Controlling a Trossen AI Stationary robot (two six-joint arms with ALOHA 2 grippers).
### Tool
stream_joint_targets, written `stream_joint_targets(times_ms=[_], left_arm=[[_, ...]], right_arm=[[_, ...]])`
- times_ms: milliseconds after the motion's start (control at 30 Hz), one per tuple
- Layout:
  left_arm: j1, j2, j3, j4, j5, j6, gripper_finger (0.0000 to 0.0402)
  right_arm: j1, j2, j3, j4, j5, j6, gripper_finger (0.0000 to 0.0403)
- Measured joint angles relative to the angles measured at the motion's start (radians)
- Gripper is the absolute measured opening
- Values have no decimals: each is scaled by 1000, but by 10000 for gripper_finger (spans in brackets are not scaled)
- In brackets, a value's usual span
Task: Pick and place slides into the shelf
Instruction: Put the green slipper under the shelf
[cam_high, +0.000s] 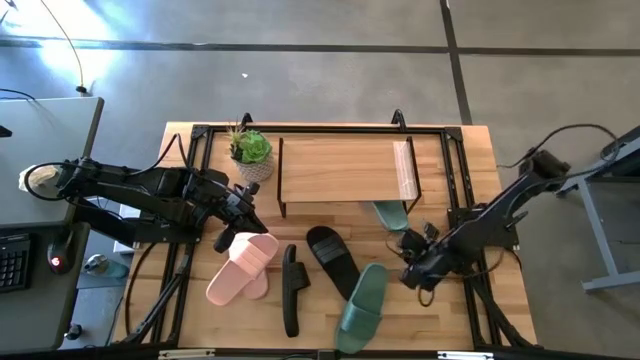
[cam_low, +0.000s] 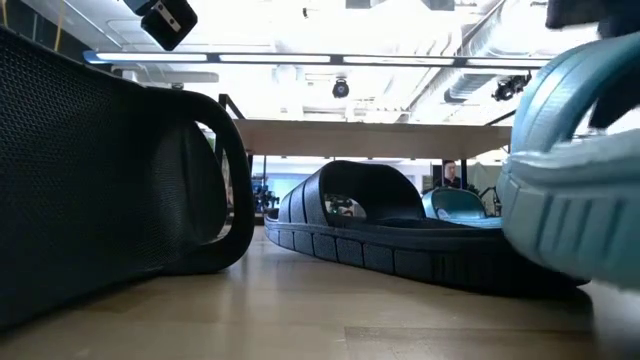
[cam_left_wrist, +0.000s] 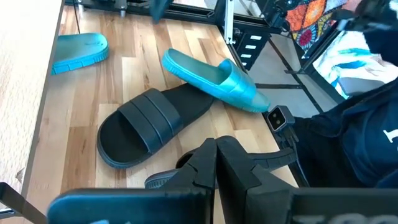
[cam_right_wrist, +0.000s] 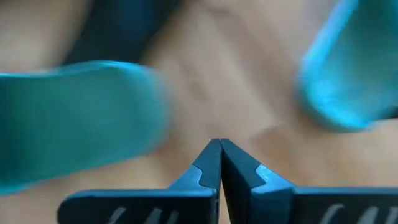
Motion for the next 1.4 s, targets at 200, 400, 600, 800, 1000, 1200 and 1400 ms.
stream_joint_targets(times_ms=[200, 400, 600, 800, 1000, 1200, 1400], left_arm=[[0, 0, 0, 0, 0, 0, 1], [0, 0, 0, -1, 0, -3, 1], [0, 0, 0, -1, 17, -5, 1], [0, 0, 0, -1, 23, -27, 1], [0, 0, 0, -1, 44, -29, 1], [0, 0, 0, -1, 44, -29, 1], [0, 0, 0, 0, 46, -29, 1]], right_arm=[[24, -69, 0, 332, -38, -111, 0], [30, 11, 1, 478, -119, -123, 33], [29, 135, 1, 515, -204, -20, 105], [29, 238, 1, 706, -255, -69, 163], [19, 321, 0, 777, -310, -96, 180], [1, 369, 0, 867, -351, -164, 180], [-17, 376, 0, 874, -372, -192, 180]])
